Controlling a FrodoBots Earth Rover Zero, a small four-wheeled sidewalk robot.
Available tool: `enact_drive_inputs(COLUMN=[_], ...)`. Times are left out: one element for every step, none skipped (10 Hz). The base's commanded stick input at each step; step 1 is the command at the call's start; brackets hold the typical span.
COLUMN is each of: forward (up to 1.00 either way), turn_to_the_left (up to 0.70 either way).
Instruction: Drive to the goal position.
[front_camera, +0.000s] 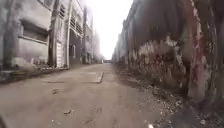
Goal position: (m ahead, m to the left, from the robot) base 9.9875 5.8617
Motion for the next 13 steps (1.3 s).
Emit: enact_drive_inputs(forward=[0.50, 0.50, 0.50, 0.50, 0.50, 0.50, 0.50, 0.50, 0.50, 0.50, 0.50, 0.50, 0.50], turn_to_the_left=[0.00, 0.00, 0.00, 0.00, 0.00, 0.00, 0.00, 0.00, 0.00, 0.00, 0.00, 0.00, 0.00])
